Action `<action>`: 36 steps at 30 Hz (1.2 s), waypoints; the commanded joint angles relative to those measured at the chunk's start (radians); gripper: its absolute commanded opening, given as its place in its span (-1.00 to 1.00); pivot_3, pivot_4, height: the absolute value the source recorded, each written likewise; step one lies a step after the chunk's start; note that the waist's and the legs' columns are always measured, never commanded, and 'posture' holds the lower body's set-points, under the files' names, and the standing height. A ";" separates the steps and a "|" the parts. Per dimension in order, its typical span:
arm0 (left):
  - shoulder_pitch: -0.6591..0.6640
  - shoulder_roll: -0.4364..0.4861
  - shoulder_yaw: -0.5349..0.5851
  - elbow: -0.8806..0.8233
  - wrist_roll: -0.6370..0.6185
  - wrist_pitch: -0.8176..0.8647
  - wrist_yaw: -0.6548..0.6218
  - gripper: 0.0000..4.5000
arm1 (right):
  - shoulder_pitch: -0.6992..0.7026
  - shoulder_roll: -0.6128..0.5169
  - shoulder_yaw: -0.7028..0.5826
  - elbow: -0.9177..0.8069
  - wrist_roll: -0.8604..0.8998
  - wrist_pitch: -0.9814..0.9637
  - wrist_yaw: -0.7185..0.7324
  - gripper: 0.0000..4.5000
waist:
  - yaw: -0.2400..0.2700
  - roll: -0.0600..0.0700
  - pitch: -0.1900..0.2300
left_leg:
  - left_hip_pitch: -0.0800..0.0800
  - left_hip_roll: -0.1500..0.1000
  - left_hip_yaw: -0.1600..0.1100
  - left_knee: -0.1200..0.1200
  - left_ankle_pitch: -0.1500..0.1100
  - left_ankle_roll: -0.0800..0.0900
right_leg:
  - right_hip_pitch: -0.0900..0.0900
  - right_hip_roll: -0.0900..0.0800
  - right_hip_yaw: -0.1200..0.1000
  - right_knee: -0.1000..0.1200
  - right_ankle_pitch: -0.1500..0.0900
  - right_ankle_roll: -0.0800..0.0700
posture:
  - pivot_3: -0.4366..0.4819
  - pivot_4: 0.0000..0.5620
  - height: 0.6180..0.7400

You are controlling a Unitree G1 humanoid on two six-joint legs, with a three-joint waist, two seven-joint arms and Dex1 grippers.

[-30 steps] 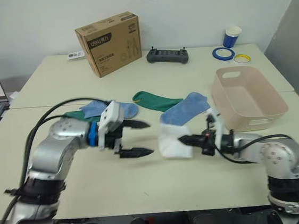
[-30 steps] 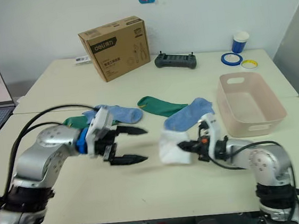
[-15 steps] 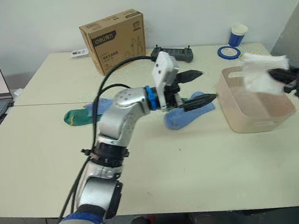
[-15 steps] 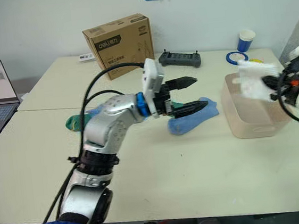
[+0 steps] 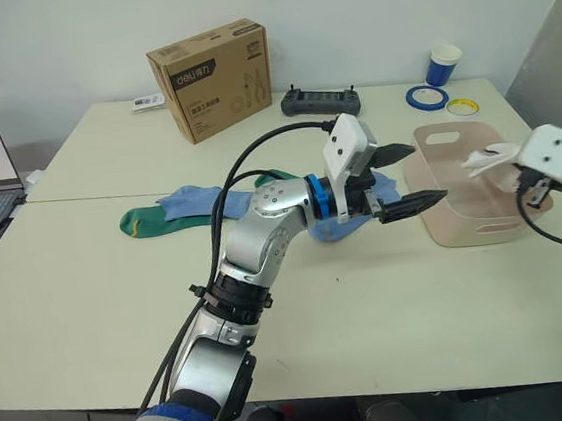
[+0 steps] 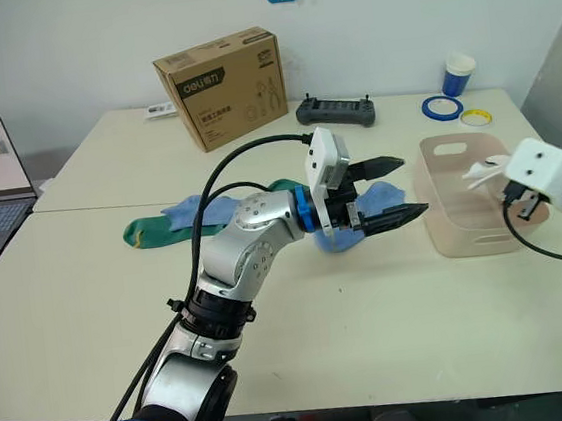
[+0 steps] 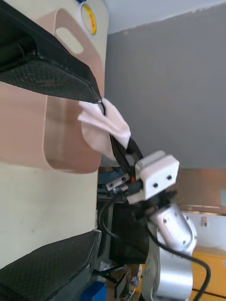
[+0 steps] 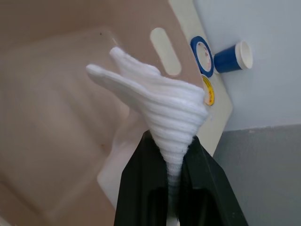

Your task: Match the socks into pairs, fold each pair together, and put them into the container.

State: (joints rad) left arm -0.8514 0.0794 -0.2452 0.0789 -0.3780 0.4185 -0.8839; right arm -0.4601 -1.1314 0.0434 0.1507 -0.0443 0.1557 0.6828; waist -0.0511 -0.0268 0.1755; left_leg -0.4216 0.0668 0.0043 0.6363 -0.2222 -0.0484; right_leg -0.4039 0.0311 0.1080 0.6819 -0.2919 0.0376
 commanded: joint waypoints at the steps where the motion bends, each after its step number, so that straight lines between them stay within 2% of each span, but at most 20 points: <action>1: 0.008 0.018 -0.017 -0.066 0.019 0.016 0.011 0.99 | -0.089 0.026 0.072 0.126 -0.093 -0.147 0.046 -1.00 | 0.001 0.000 0.000 | 0.000 0.000 0.000 0.000 0.000 0.000 | 0.000 0.000 0.000 0.000 0.000 0.000 | -0.05 -0.47 1.00; 6: 0.015 0.029 -0.023 -0.086 0.031 0.036 0.032 0.99 | -0.164 0.078 0.165 0.272 -0.146 -0.212 0.183 -1.00 | 0.005 0.000 0.000 | 0.000 -0.001 0.001 0.002 0.000 0.000 | 0.001 -0.002 0.001 0.000 0.002 -0.003 | -0.05 -0.47 1.00; 10: 0.012 0.030 -0.018 -0.090 0.030 0.043 0.040 0.99 | -0.215 0.096 0.183 0.334 -0.166 -0.228 0.245 -1.00 | 0.013 0.000 0.000 | -0.001 -0.002 0.001 0.004 0.000 0.000 | 0.001 -0.002 0.000 0.000 0.002 -0.003 | -0.05 -0.47 1.00; 14: 0.006 0.031 -0.012 -0.087 0.031 0.044 0.050 1.00 | -0.248 0.094 0.169 0.350 -0.150 -0.214 0.336 -0.45 | 0.020 0.001 0.000 | -0.001 -0.002 0.000 0.005 0.000 0.000 | 0.002 -0.002 0.000 0.000 0.002 -0.003 | -0.05 -0.47 1.00; 19: 0.015 0.032 -0.018 -0.087 0.033 0.041 0.049 1.00 | -0.280 0.083 0.156 0.356 -0.154 -0.217 0.396 0.35 | 0.019 0.001 0.000 | -0.001 -0.002 0.000 0.006 0.000 0.000 | 0.002 -0.003 0.000 0.000 0.003 -0.003 | -0.05 -0.47 1.00; 23: 0.014 0.032 -0.016 -0.077 0.033 0.033 0.043 1.00 | -0.309 0.051 0.138 0.321 -0.125 -0.182 0.502 0.99 | 0.019 0.002 0.000 | -0.001 -0.002 0.000 0.007 0.000 0.000 | 0.003 -0.003 -0.001 0.001 0.003 -0.002 | -0.05 -0.47 1.00; 29: 0.000 0.051 -0.011 -0.025 0.043 0.002 0.015 1.00 | -0.398 -0.015 0.117 0.272 -0.059 -0.089 0.689 0.99 | 0.019 0.005 0.001 | 0.000 -0.002 -0.001 0.008 0.000 0.000 | 0.004 -0.003 -0.001 0.001 0.003 -0.002 | -0.05 -0.47 1.00; 36: 0.005 0.116 0.028 0.030 0.059 -0.046 -0.003 1.00 | -0.496 -0.031 0.044 0.235 0.002 0.021 0.702 0.99 | 0.017 0.006 0.001 | 0.001 -0.002 -0.001 0.008 0.000 0.000 | 0.006 -0.003 -0.002 0.001 0.003 -0.002 | -0.05 -0.47 1.00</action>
State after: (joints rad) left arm -0.8331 0.1890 -0.2463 0.1240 -0.3213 0.4028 -0.8837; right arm -0.9375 -1.1518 0.1313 0.4215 -0.0718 0.1475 1.3916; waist -0.0342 -0.0208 0.1762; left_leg -0.4204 0.0648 0.0027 0.6439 -0.2223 -0.0482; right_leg -0.3981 0.0279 0.1056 0.6826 -0.2891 0.0352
